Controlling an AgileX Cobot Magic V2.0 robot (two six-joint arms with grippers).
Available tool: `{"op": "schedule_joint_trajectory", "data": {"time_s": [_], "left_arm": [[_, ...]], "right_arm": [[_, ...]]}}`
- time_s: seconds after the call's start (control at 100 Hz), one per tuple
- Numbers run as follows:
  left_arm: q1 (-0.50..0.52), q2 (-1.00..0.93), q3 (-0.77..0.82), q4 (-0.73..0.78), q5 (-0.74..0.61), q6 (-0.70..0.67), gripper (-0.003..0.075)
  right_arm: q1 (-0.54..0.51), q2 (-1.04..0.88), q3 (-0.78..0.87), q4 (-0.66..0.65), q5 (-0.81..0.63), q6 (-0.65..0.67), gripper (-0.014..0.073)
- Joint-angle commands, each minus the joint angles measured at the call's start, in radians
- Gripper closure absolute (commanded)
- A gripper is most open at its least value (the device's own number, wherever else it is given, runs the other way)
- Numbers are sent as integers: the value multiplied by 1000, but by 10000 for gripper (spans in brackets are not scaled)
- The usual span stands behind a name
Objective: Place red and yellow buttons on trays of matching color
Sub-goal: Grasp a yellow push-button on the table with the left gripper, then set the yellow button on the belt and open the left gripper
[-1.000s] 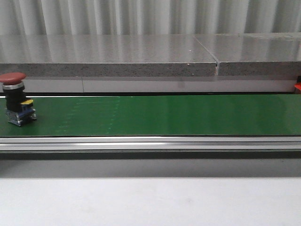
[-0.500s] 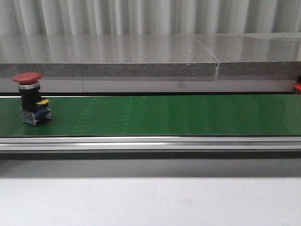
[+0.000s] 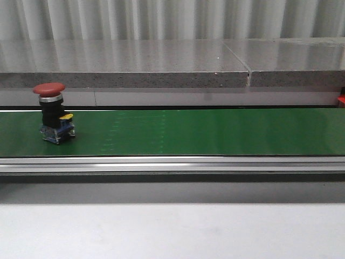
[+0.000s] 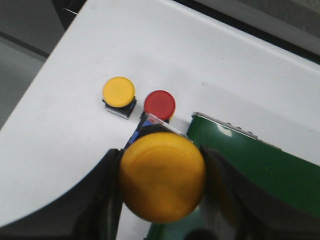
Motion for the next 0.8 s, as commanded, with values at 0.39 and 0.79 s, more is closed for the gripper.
{"op": "schedule_joint_trajectory", "data": {"time_s": [0.39, 0.79], "left_arm": [[-118, -35, 109, -5, -53, 19, 741], [-187, 52, 132, -7, -74, 19, 741]], "right_arm": [[1, -9, -34, -14, -62, -6, 685], [1, -9, -34, -14, -62, -6, 685]]}}
